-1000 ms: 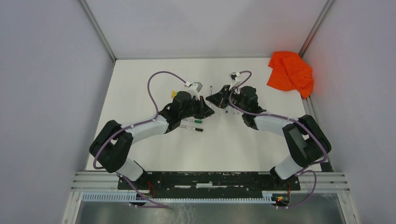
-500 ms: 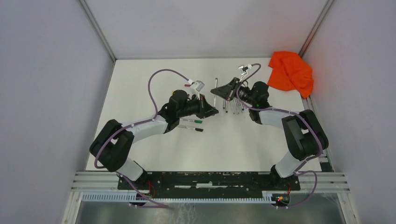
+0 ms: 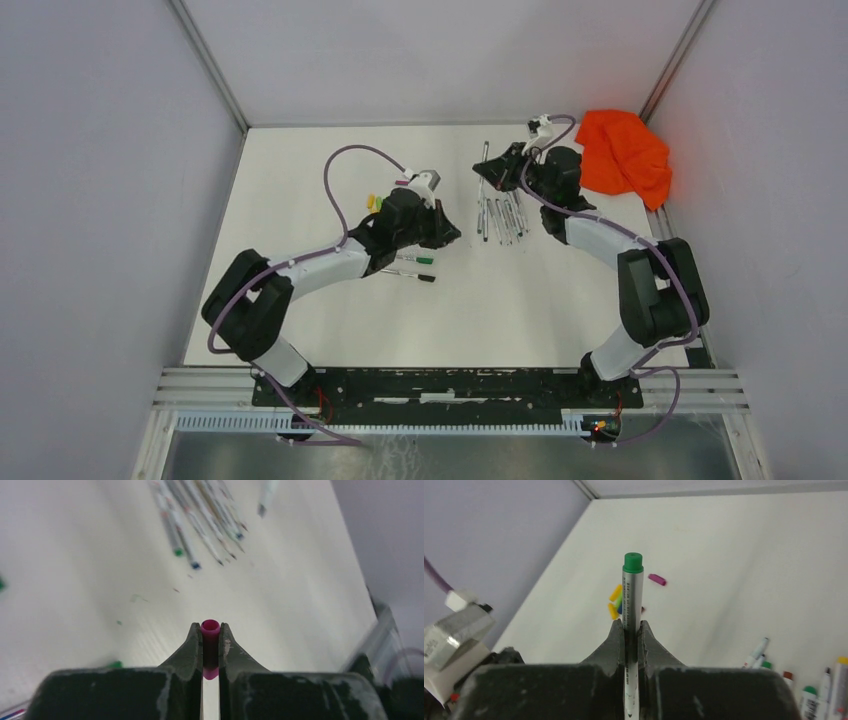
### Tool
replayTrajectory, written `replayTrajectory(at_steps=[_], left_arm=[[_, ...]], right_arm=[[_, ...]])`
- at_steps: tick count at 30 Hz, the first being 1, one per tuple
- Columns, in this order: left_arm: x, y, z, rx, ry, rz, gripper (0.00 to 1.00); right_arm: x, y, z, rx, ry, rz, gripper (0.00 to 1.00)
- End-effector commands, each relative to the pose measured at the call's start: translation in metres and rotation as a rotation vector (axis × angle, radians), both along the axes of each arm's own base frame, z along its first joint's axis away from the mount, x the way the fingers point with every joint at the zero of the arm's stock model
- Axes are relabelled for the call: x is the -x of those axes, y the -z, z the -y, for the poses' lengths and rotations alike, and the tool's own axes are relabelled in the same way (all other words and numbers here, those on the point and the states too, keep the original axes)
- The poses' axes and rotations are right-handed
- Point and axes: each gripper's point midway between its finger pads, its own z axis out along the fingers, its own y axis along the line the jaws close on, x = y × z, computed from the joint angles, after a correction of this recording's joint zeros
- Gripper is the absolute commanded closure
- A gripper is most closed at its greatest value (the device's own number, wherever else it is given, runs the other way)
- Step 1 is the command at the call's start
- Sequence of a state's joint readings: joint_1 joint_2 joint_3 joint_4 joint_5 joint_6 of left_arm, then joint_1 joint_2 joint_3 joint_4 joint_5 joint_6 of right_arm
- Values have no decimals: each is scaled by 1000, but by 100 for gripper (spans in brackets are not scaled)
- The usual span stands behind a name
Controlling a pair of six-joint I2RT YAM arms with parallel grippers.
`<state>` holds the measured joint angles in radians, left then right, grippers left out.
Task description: Open the pen caps
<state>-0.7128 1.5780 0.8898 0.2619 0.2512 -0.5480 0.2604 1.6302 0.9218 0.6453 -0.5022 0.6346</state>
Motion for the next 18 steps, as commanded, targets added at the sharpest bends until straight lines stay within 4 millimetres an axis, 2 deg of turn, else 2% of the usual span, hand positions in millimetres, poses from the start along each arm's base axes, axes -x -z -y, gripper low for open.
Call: replayTrajectory(at_steps=[1,3,4,5,10,14,18], left_arm=[[-71,22,-79,-299,-573,-6,98],[-84,34,-95,-378,-676,-38,98],[-94,33,-99,-392,-706,-45,98],[-97,42,-107,-428,-727,-65,98],[-121,59,-132,-506,-812,-122,98],[-132,73,-151,-519,-851,-162,97],[-141,86,-161,-527,-860,-202,89]], right_arm=[[-12,46,34,350,157,-95,100],[-12,64,40,433,174,-143,100],[-12,72,42,470,181,-160,100],[-11,81,44,514,180,-182,100],[-8,117,53,646,184,-264,100],[-5,134,54,716,169,-298,100],[-6,146,55,766,168,-322,100]])
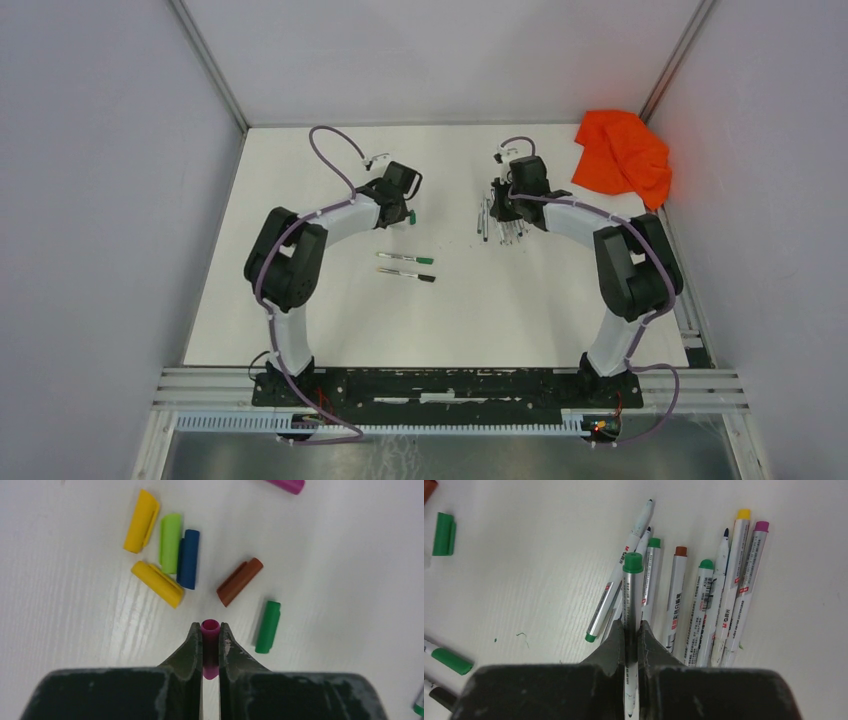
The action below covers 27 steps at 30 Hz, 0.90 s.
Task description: Open the pen caps
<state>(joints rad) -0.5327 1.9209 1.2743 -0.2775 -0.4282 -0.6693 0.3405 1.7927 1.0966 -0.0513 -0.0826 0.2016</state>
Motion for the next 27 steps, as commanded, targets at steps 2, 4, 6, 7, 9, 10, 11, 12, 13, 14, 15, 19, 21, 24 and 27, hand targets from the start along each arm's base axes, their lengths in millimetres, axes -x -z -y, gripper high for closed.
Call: replayTrajectory(at_steps=[2,4,6,7,9,10,11,12,13,14,15,19,21,24,27], left_arm=[[-20,1,-11,17,-75,1,84],[-24,5,-13,21,-76,-6,81],[-26,8,-14,24,-77,-11,76],[-27,8,-15,27,-78,-9,73],[-29,7,-17,28,-81,-5,68],[-30,7,-18,28,-84,-5,67],[-30,8,-19,28,-86,-6,66],[-31,8,-21,28,-89,-6,64],[-31,8,-21,29,-91,-4,63],[-31,8,-22,30,-93,-6,62],[-31,8,-23,30,-93,-5,62],[-31,6,-26,35,-104,0,60],[-30,3,-26,44,-108,9,57],[-30,-5,-27,53,-119,27,49],[-28,-19,-30,66,-133,62,40]], right_arm=[[-13,-4,3,97,-4,14,100],[-15,1,7,127,11,5,100],[-16,5,9,142,16,0,100],[-16,8,9,148,18,-7,99],[-17,12,11,158,22,-17,97],[-17,15,11,162,23,-23,96],[-17,18,11,163,23,-28,94],[-17,20,11,166,22,-33,93],[-17,21,11,166,22,-35,91],[-16,23,11,168,20,-39,89],[-16,25,11,171,22,-41,87],[-17,26,13,180,27,-41,78],[-19,24,12,179,24,-34,73],[-21,14,11,175,17,1,69],[-23,-3,9,162,12,51,65]])
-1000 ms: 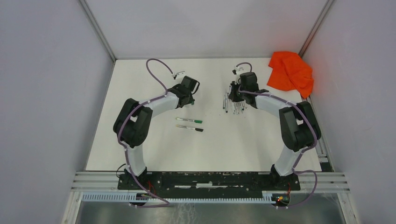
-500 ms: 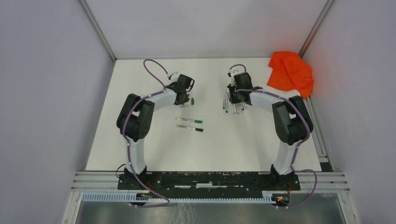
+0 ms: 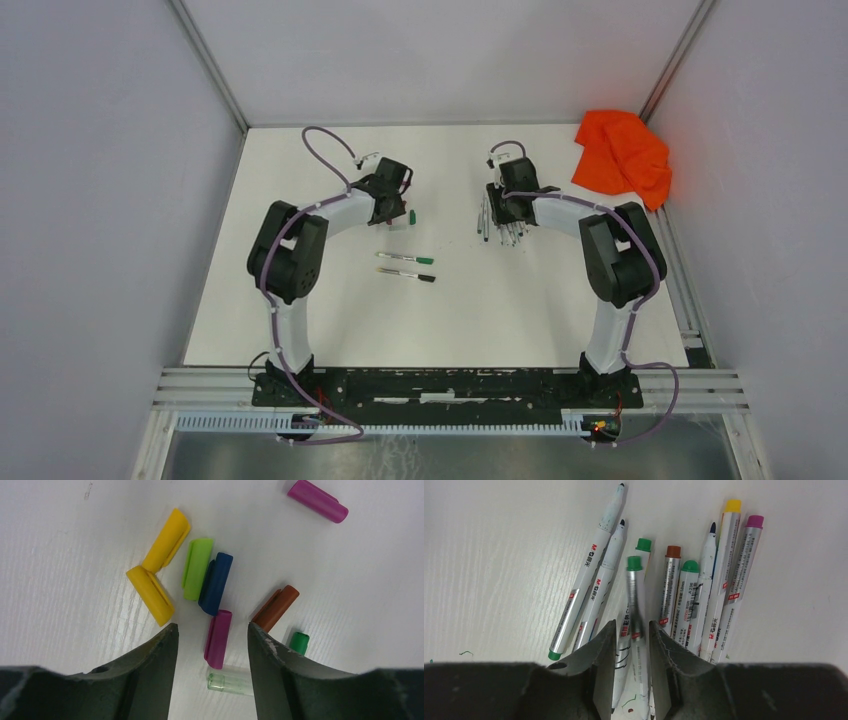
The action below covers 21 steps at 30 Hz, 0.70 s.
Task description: Open the pen caps
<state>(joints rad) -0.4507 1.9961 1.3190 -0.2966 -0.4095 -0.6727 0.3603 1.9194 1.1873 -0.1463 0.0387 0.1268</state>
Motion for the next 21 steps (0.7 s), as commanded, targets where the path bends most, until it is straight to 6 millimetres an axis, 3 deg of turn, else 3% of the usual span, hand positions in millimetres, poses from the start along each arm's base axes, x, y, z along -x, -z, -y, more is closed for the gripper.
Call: replayTrajectory(at_steps=[1,6,11,16,21], left_arm=[[-11,-45,0,73,-64,127,38],[-2,-70,-2,115,-74,165,37],[21,-89,-6,186,-102,179,36],[68,-72,-9,318,-187,102,35],[99,-64,0,473,-318,52,34]], right_arm=[[-18,-46,-6,-17,-14,141,65],[-16,-80,-14,-43,-40,247,62],[-9,-103,-18,-60,-54,299,60],[5,-111,-25,-68,-63,316,59],[25,-109,-38,-116,-79,330,59]])
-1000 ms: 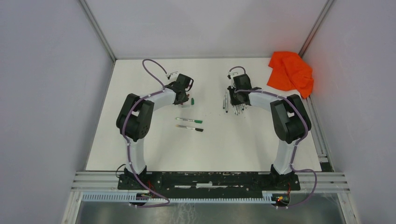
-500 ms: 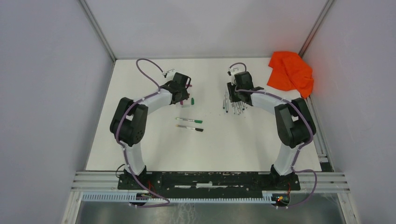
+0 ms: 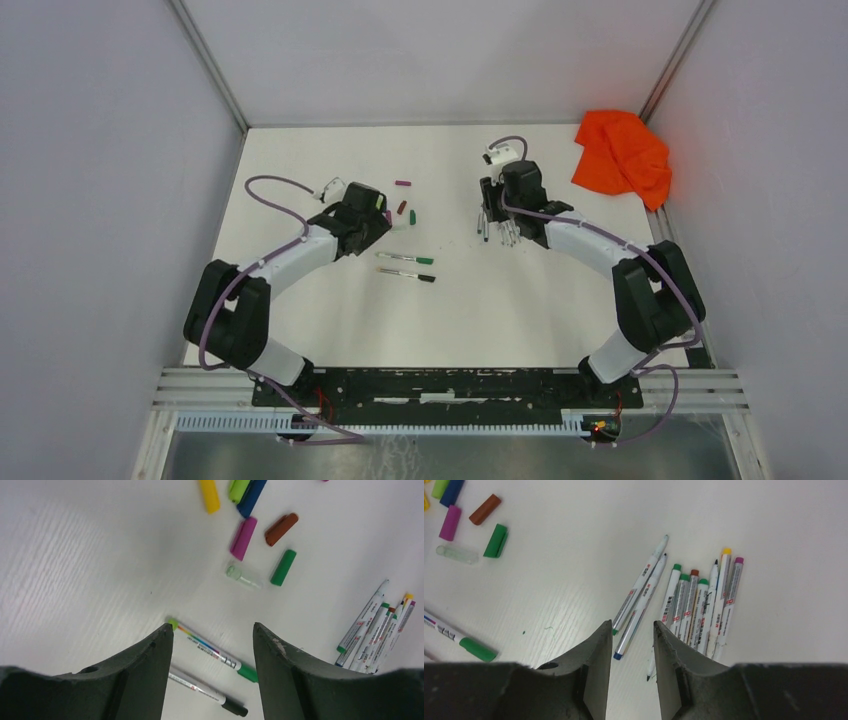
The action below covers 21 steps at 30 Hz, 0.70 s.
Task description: Open the pen caps
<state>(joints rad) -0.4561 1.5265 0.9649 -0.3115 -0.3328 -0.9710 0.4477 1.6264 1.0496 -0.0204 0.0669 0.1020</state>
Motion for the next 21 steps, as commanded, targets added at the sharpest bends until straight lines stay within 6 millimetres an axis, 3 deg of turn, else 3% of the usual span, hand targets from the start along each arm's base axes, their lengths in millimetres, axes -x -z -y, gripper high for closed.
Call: replayTrajectory(at_steps=[1,10,21], left_arm=[[23,0,16,206,-151,-47,34],[30,-12,34,194,-278,-57,40],[40,16,25,65,-405,-213,51]], right_arm=[[13,-11,-10,-47,-6,53,59],[35,-3,-14,-80,-33,60,59],[46,-6,-16,-128,-47,79,59]])
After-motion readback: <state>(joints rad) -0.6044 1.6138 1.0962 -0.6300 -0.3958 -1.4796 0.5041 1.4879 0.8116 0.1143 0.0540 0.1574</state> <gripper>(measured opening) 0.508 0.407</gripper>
